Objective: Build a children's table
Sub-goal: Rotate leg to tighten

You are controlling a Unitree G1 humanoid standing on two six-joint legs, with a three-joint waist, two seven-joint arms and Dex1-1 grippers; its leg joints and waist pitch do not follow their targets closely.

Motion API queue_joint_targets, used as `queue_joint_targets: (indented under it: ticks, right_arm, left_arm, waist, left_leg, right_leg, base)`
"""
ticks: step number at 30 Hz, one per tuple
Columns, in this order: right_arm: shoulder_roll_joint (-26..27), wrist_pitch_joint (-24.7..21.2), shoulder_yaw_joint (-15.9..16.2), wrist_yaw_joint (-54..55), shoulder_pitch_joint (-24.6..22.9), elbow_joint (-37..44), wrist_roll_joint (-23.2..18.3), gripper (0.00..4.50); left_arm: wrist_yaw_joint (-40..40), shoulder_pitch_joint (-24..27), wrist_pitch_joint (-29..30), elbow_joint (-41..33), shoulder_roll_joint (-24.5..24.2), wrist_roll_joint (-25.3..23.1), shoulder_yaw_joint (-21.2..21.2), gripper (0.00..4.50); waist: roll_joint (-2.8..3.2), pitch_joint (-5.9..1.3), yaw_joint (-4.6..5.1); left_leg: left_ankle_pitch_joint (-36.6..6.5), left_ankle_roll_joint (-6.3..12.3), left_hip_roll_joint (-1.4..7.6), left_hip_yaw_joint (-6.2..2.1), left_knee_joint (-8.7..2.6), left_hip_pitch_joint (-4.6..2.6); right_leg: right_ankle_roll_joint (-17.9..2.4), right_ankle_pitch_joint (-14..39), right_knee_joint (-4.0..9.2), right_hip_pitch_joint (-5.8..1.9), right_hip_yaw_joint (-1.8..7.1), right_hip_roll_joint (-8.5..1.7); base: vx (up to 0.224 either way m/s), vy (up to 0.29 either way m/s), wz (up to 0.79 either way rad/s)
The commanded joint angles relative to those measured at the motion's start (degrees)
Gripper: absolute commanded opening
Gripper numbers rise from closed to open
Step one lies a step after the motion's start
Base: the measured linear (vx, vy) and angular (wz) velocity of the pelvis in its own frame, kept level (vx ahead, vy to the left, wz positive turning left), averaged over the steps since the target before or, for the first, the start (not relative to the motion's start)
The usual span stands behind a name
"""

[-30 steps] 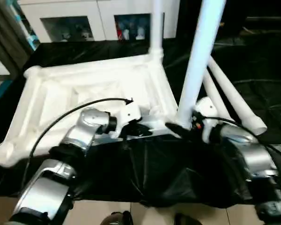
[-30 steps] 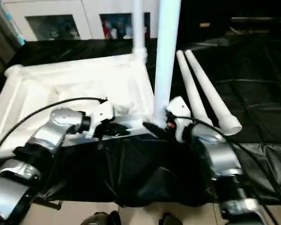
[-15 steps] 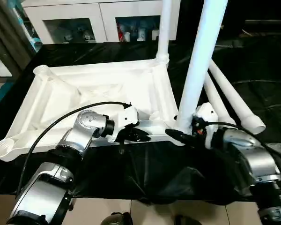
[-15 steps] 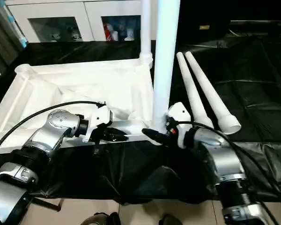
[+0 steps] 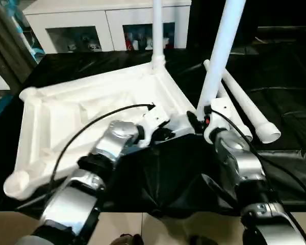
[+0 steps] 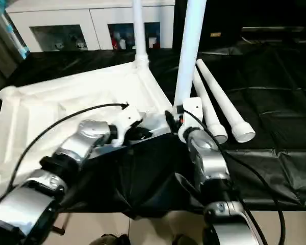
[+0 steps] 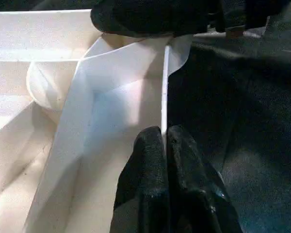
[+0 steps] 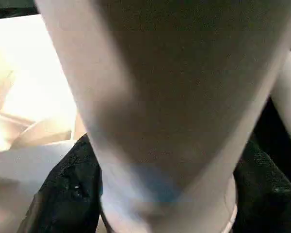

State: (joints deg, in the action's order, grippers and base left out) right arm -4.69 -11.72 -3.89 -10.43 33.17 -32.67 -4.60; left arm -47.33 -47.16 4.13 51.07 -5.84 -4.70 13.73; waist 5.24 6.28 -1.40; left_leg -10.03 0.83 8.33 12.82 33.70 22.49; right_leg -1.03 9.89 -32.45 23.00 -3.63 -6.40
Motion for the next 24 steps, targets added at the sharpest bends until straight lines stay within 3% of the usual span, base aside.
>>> queue_joint_targets:
  ticks: [1, 3, 6, 8, 9, 12, 15, 17, 18, 20, 21, 23, 24]
  right_arm:
    - [5.6, -1.4, 3.8, -3.2, -1.3, -3.4, -1.6, 3.12]
    - [5.3, -0.7, 3.5, -4.2, -1.1, -3.1, -1.7, 3.55]
    - [3.3, 0.8, 3.9, -7.0, -1.1, -2.1, -1.4, 3.65]
    - [2.3, 0.7, 4.2, -8.9, -1.4, -1.0, -1.6, 3.65]
    - [-0.6, 0.4, 5.8, -14.2, -2.5, 2.1, -1.9, 3.65]
    - [-2.9, 0.1, 6.8, -18.0, -3.4, 4.4, -2.1, 3.65]
    - [-8.6, -1.6, 8.0, -26.9, -5.8, 9.8, -3.8, 3.65]
    - [-10.0, -1.9, 8.4, -29.1, -6.5, 11.1, -4.1, 3.65]
    - [-10.8, -2.0, 8.6, -30.2, -6.8, 11.8, -4.2, 3.65]
    - [-15.5, -2.5, 9.5, -37.2, -9.3, 15.5, -5.1, 3.65]
    - [-15.8, -2.6, 9.5, -37.7, -9.5, 15.8, -5.2, 3.65]
    - [-18.0, -3.0, 9.4, -40.6, -10.6, 17.4, -5.9, 3.65]
    - [-18.0, -3.0, 9.4, -40.6, -10.6, 17.4, -5.9, 3.65]
  left_arm:
    - [3.1, -1.5, -0.5, 0.0, 2.9, 0.3, -0.4, 0.00]
    - [1.6, -1.1, -1.3, -0.5, 2.7, 0.4, -0.1, 0.00]
    - [-3.1, 0.0, -3.6, -1.8, 1.2, 0.9, 0.7, 0.00]
    - [-5.1, 0.6, -4.3, -2.5, 0.5, 1.1, 1.1, 0.00]
    - [-9.1, 1.9, -5.1, -4.2, -1.3, 1.6, 1.8, 0.00]
    - [-11.9, 2.7, -5.8, -5.2, -2.6, 2.0, 2.1, 0.00]
    - [-16.6, 3.7, -7.6, -5.6, -5.6, 2.1, 2.5, 0.00]
    - [-17.2, 3.8, -7.9, -5.4, -6.2, 2.0, 2.5, 0.00]
    - [-17.5, 3.9, -8.1, -5.3, -6.5, 2.0, 2.5, 0.00]
    - [-19.5, 4.1, -8.6, -5.3, -8.3, 2.4, 1.9, 0.00]
    - [-19.7, 4.1, -8.6, -5.4, -8.5, 2.4, 1.8, 0.00]
    - [-20.6, 4.4, -8.5, -5.9, -9.3, 2.7, 1.4, 0.00]
    - [-20.6, 4.4, -8.5, -5.9, -9.3, 2.7, 1.4, 0.00]
  waist:
    - [-0.82, -3.61, 0.54]
    - [-0.74, -3.65, 0.54]
    - [-0.82, -3.66, 0.63]
    - [-0.86, -3.68, 0.83]
    - [-0.95, -3.73, 0.83]
    - [-0.93, -4.11, 0.84]
    - [-0.92, -4.35, 0.31]
    - [-0.78, -4.92, 0.00]
    - [-0.85, -5.32, -0.37]
    - [-1.03, -5.63, -0.87]
    - [-1.20, -5.48, -1.32]
    - [-0.96, -5.06, -1.30]
    - [-1.02, -5.06, -1.40]
  left_leg:
    - [-26.1, -1.54, 4.49, -3.61, -5.64, -2.25]
    - [-25.0, -1.06, 4.57, -3.46, -5.80, -2.14]
    - [-25.2, -0.78, 4.53, -3.36, -5.74, -2.17]
    - [-24.3, -0.29, 4.55, -3.35, -5.72, -1.82]
    - [-23.3, 0.46, 4.57, -3.25, -5.67, -1.76]
    - [-18.3, 2.80, 4.73, -2.90, -5.31, -1.43]
    - [-15.0, 5.06, 4.80, -2.65, -4.82, -1.48]
    - [-9.8, 7.08, 4.89, -2.45, -4.26, -1.36]
    - [-4.9, 9.37, 4.75, -2.30, -3.63, -1.23]
    - [-0.9, 11.85, 4.60, -2.34, -2.99, -0.89]
    - [-0.3, 13.03, 4.54, -2.19, -2.67, -0.77]
    - [-1.8, 13.02, 4.66, -2.35, -2.81, -0.30]
    - [-4.1, 12.14, 4.78, -2.38, -2.97, -0.59]
  right_leg:
    - [-7.6, 26.3, 4.88, -0.93, 2.12, -3.25]
    - [-8.7, 23.0, 4.68, -1.03, 2.13, -3.16]
    - [-9.3, 22.3, 4.68, -1.00, 2.18, -3.28]
    - [-9.9, 21.1, 4.45, -1.31, 2.26, -3.39]
    - [-10.1, 20.1, 4.43, -1.44, 2.28, -3.37]
    - [-12.2, 14.3, 3.67, -1.85, 2.35, -3.29]
    - [-13.2, 11.8, 3.40, -2.14, 2.21, -3.11]
    - [-14.9, 4.7, 2.35, -2.22, 2.11, -3.04]
    - [-16.5, -1.9, 1.48, -2.30, 2.02, -3.02]
    - [-17.1, -6.5, 0.81, -2.37, 1.93, -3.02]
    - [-17.0, -7.3, 0.77, -2.18, 2.06, -3.17]
    - [-16.8, -4.1, 0.88, -2.24, 1.94, -3.32]
    - [-16.3, 0.2, 1.34, -2.22, 1.80, -3.30]
  base:
    - [0.000, 0.000, 0.00]
    - [0.000, 0.000, 0.00]
    - [0.000, 0.000, 0.00]
    - [0.000, 0.000, 0.00]
    - [0.000, 0.000, 0.00]
    - [0.000, 0.000, 0.00]
    - [0.039, -0.013, 0.02]
    - [0.066, -0.020, 0.02]
    - [0.052, -0.019, 0.01]
    - [0.032, -0.013, 0.01]
    - [0.000, 0.000, 0.00]
    - [0.000, 0.000, 0.00]
    - [0.000, 0.000, 0.00]
